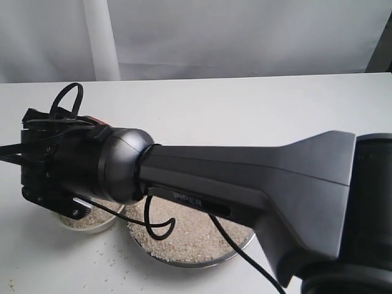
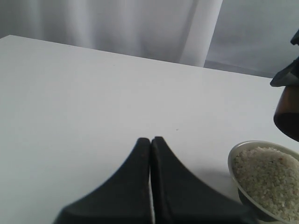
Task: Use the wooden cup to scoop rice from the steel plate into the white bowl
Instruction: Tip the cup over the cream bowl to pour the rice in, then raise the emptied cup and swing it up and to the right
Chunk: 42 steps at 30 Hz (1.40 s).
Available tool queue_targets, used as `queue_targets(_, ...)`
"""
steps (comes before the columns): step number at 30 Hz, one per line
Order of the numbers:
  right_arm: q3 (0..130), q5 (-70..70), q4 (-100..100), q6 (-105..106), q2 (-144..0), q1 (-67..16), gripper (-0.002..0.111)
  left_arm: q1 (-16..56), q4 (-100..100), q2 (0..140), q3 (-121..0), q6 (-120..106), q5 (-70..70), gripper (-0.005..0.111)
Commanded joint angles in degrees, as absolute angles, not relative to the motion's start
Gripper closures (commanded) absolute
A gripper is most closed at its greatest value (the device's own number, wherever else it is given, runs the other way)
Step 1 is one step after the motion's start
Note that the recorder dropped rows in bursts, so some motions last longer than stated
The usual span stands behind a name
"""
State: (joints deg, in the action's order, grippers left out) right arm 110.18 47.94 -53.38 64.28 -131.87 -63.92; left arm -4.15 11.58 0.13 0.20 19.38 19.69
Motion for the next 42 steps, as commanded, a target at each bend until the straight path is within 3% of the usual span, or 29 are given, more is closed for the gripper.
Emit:
queue_targets(1, 110.04, 48.45, -54.88, 63.20, -131.53, -64.06, 0.108, -4.01, 11.26, 0.00, 0.00, 19.45, 19.33, 0.107)
queue_targets(15, 110.04, 48.45, -30.32, 53.56, -125.06, -60.86, 0.108, -4.01, 11.26, 0.00, 0.00, 19.45, 19.33, 0.107)
queue_targets(29, 108.53, 47.89, 5.81, 54.48, -107.81, -46.35, 0.108, -4.01, 11.26, 0.00, 0.00, 19.45, 19.33, 0.107)
queue_targets(35, 96.07, 42.01, 15.37, 60.61, -100.60, -38.63, 0.108, -4.01, 11.26, 0.00, 0.00, 19.45, 19.33, 0.107)
queue_targets(42, 69.17, 34.43, 58.87, 92.90, -87.71, -22.79, 0.108, -4.01, 11.26, 0.00, 0.00, 19.45, 19.33, 0.107)
